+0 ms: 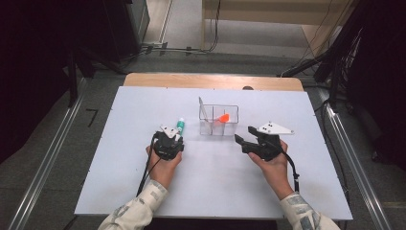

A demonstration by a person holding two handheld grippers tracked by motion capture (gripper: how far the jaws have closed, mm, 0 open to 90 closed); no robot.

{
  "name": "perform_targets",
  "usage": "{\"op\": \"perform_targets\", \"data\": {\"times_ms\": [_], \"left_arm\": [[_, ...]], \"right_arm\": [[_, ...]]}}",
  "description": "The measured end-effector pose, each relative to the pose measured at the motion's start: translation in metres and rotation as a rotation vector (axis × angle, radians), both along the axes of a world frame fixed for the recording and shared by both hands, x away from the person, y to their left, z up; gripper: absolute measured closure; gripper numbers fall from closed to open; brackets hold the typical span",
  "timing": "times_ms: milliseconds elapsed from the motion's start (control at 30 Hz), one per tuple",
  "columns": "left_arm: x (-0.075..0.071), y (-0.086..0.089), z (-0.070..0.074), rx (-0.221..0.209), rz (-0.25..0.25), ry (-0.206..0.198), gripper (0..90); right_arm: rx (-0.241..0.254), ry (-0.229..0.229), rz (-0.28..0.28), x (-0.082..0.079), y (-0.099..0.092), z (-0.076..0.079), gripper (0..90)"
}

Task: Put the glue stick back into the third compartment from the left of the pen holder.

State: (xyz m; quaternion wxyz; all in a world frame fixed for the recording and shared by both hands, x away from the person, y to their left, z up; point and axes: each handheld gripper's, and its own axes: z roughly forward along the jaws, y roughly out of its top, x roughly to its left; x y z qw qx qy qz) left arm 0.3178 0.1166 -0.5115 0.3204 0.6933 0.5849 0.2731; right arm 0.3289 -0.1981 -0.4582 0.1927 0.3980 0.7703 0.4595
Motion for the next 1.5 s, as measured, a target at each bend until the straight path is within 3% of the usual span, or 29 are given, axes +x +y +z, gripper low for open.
{"op": "perform_targets", "data": {"times_ms": [233, 800, 1233, 1500], "left_arm": [[0.0, 0.004, 0.0, 0.005, -0.017, -0.002, 65.3], [-0.003, 0.01, 0.008, -0.049, -0.035, -0.033, 65.6], [-0.009, 0.02, 0.027, -0.093, -0.027, -0.095, 65.7], [-0.014, 0.031, 0.045, -0.158, -0.023, -0.139, 65.7]], "right_arm": [[-0.001, 0.001, 0.0, 0.0, 0.0, 0.0, 33.8], [-0.002, 0.005, -0.002, 0.0, 0.0, -0.001, 33.8], [-0.001, 0.004, -0.001, 0.0, 0.0, -0.001, 33.8], [-0.003, 0.004, -0.001, 0.001, 0.0, -0.001, 33.8]]}}
